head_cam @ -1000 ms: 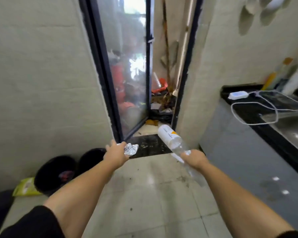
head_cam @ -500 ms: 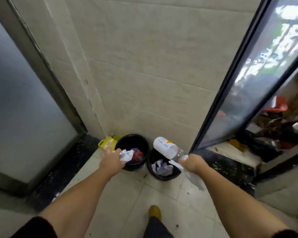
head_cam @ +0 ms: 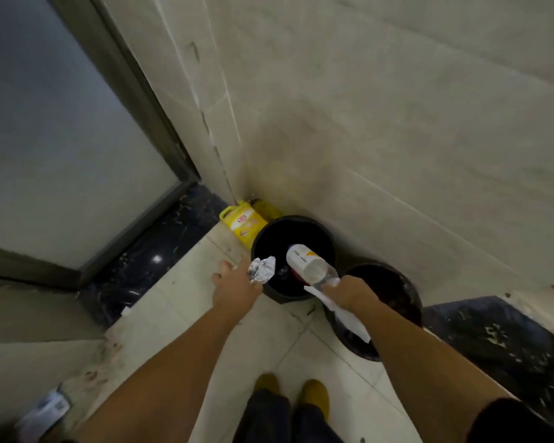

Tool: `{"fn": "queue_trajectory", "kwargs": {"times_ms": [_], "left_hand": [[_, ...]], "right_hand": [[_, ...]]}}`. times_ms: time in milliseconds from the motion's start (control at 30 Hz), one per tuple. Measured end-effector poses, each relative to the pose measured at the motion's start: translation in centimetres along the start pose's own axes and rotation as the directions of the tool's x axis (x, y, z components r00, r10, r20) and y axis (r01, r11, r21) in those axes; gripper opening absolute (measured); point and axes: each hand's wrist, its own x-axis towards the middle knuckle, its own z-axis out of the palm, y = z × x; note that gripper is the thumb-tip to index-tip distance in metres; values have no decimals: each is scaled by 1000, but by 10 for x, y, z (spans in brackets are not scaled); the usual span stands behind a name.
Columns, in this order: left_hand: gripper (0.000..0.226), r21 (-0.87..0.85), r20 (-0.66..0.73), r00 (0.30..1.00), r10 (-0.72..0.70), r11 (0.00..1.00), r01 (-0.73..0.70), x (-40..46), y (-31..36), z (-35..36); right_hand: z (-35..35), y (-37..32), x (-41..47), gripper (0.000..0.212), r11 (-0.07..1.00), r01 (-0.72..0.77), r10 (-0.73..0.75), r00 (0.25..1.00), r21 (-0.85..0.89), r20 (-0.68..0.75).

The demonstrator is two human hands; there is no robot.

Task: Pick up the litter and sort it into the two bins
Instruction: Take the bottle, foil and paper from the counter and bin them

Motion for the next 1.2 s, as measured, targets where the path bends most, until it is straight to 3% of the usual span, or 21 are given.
{"fn": "queue_trajectory", "kwargs": {"times_ms": [100,267,400,533,600,733,933,1067,1200], "left_hand": [[44,-27,3,1000,-3,1000,3,59,-23,53],[41,-43,26,999,-35,998,36,113,-72,128],[46,4,51,998,-40,999,40,133,-103,152],[46,35,58,997,-45,998,43,143,-109,149],[46,44,62,997,-36,998,33,143,-103,141],[47,53,77,997,23,998,-27,134,-62,116],[52,45,186,965,186,979,-198,106,52,107],[47,33,299,902,310,942,-335,79,119,155],[41,-78,343,895,286,958,-276,65,147,223]], "right_hand": [[30,-17,74,71,1000,-9,10,1000,18,-19],[86,-35,183,74,993,-92,90,996,71,28],[116,-46,226,60,994,-108,107,994,14,32],[124,-48,230,77,997,-72,73,996,-34,42],[117,-42,219,85,995,-91,89,995,30,46],[73,-23,178,67,965,-140,159,985,221,-69],[7,46,118,83,923,-260,295,951,282,-89],[-8,118,87,40,871,-234,337,924,431,-180],[18,177,92,30,811,-192,421,848,553,-322]]}}
